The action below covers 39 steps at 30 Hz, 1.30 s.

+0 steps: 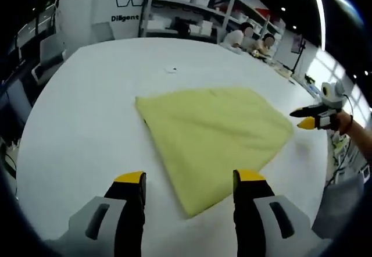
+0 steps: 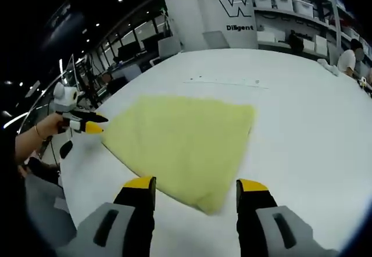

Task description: Fold the garment on the visible template until the final outline fits inside the template.

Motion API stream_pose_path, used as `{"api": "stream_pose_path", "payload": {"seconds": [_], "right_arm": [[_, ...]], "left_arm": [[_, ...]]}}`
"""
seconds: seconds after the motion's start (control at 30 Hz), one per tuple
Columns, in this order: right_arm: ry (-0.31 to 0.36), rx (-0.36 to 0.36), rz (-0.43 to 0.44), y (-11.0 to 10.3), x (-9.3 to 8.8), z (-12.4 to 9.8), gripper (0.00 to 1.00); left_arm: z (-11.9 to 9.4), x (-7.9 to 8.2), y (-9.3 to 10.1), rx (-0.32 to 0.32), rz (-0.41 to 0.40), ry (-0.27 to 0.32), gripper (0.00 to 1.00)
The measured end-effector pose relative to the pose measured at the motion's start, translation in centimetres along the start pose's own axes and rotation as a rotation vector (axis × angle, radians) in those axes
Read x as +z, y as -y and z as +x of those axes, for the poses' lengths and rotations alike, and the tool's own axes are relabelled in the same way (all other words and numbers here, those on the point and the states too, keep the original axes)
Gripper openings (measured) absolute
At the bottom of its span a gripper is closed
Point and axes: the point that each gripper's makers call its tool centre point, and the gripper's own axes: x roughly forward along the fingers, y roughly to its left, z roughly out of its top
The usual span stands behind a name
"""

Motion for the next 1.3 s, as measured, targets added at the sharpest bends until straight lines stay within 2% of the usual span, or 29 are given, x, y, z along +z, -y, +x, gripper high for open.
{"api": "stream_pose_path", "payload": {"seconds": [0.1,0.23,0.4,0.67,0.87,1.0,1.1,1.23,1.3], "right_arm": [[0.0,-0.008,0.011,0.2,-0.8,-0.1,0.44],[-0.009,-0.012,0.028,0.4,-1.6,-0.2,0.41],[-0.029,-0.019,0.021,0.7,-2.8,-0.4,0.33],[-0.043,-0.025,-0.043,0.8,-3.7,-0.1,0.06],[-0.034,-0.021,-0.023,0.9,-3.7,0.3,0.04],[-0.032,-0.023,-0.037,1.0,-3.6,0.3,0.0],[-0.031,-0.028,-0.074,1.1,-3.5,0.2,0.0],[-0.049,-0.036,-0.135,1.7,-3.6,-0.4,0.0],[-0.042,-0.032,-0.125,1.9,-3.5,-0.9,0.0]], "left_arm": [[-0.1,-0.5,0.1,0.0,-0.009,0.002,0.54],[0.0,-1.3,0.3,-0.009,-0.044,-0.006,0.5],[0.1,-2.1,0.5,-0.011,-0.054,-0.02,0.46],[0.2,-2.5,0.6,-0.022,-0.078,-0.031,0.31],[0.2,-2.4,1.0,-0.041,-0.082,-0.028,0.18],[0.3,-2.7,0.8,-0.022,-0.047,-0.037,0.07],[0.4,-2.9,0.8,-0.015,0.002,-0.045,0.05],[0.4,-2.9,0.6,0.002,0.008,-0.045,0.04],[0.3,-2.9,0.4,0.009,0.017,-0.047,0.04]]}}
